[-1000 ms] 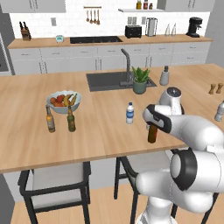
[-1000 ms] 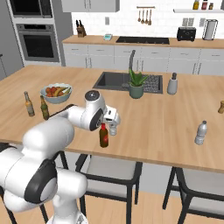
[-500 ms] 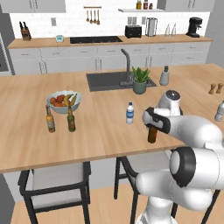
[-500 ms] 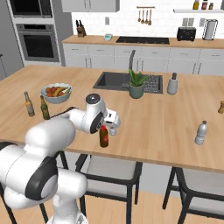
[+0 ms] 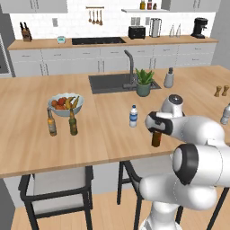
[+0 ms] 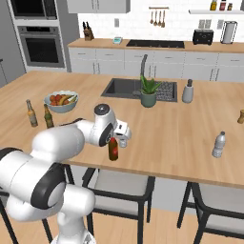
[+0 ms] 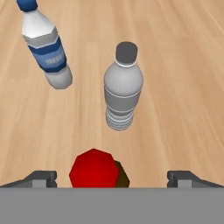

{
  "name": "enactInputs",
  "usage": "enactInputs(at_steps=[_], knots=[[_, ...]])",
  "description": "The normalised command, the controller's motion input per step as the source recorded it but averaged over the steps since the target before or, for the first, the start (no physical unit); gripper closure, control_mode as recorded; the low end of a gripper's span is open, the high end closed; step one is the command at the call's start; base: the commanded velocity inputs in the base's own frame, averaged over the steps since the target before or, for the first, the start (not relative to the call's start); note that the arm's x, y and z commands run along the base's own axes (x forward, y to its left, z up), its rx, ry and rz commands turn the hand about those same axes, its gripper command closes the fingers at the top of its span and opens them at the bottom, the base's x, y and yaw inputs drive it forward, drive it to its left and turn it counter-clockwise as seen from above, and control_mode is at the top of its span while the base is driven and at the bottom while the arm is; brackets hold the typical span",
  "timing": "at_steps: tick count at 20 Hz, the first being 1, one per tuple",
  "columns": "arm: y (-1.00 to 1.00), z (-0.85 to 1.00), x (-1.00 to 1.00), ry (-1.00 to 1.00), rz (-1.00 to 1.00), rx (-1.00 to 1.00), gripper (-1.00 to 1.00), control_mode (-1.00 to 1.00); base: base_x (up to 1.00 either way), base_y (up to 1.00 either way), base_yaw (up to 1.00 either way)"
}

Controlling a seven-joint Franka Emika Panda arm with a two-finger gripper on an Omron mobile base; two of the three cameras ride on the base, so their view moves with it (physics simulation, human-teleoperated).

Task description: Move the plastic bottles in the middle to the plastics group, and the glass bottles in the middle to the glass group.

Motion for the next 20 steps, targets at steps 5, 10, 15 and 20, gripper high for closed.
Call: enactInputs(at_steps=[5,10,15,20], knots=[[0.00,-0.11,0.03,0.00,0.00,0.00,-1.00,-1.00,0.00,0.00,0.00],[0.01,-0.05,0.00,0.00,0.00,0.00,-1.00,-1.00,0.00,0.00,0.00],[0.00,-0.05,0.01,0.00,0.00,0.00,-1.00,-1.00,0.00,0.00,0.00],[0.00,-0.01,0.00,0.00,0.00,0.00,-1.00,-1.00,0.00,0.00,0.00]])
